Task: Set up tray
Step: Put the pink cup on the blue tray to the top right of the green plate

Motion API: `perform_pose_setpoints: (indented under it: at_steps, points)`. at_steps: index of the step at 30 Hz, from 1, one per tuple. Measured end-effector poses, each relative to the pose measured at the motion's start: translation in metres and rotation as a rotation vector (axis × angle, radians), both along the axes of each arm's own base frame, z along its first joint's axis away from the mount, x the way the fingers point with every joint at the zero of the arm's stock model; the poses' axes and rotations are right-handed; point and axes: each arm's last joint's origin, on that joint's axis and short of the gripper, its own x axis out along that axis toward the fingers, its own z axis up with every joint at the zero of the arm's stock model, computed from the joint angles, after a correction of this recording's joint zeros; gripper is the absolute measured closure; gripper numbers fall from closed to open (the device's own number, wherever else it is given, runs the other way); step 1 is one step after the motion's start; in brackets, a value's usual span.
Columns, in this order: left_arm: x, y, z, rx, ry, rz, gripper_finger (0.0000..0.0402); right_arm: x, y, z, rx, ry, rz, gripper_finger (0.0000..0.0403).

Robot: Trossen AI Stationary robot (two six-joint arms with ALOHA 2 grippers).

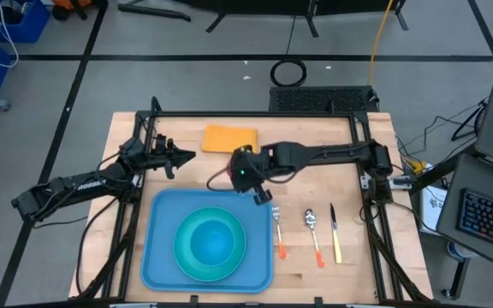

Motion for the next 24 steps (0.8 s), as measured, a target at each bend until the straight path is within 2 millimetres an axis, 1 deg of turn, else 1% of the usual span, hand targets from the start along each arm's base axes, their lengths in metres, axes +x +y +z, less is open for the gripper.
perform_pose_setpoints:
  at_steps: [6, 11, 17, 22, 24]
  points:
    - [0.0, 0.0, 0.0, 0.0, 0.0, 0.001, 0.036, -0.007, 0.03, -0.003, -0.002, 0.048, 0.014, 0.0403]
    - [0.0, 0.0, 0.0, 0.0, 0.001, 0.001, 0.036, -0.015, 0.047, -0.016, -0.03, 0.079, 0.007, 0.0403]
    - [0.0, 0.0, -0.001, 0.001, 0.006, 0.001, 0.036, -0.027, 0.056, -0.038, -0.029, 0.089, 0.017, 0.0403]
    - [0.0, 0.0, -0.001, 0.003, 0.006, 0.007, 0.036, -0.04, 0.055, -0.046, -0.006, 0.064, -0.003, 0.0403]
    - [0.0, 0.001, -0.001, 0.003, 0.007, 0.02, 0.036, -0.046, 0.055, -0.048, 0.03, 0.056, -0.002, 0.0403]
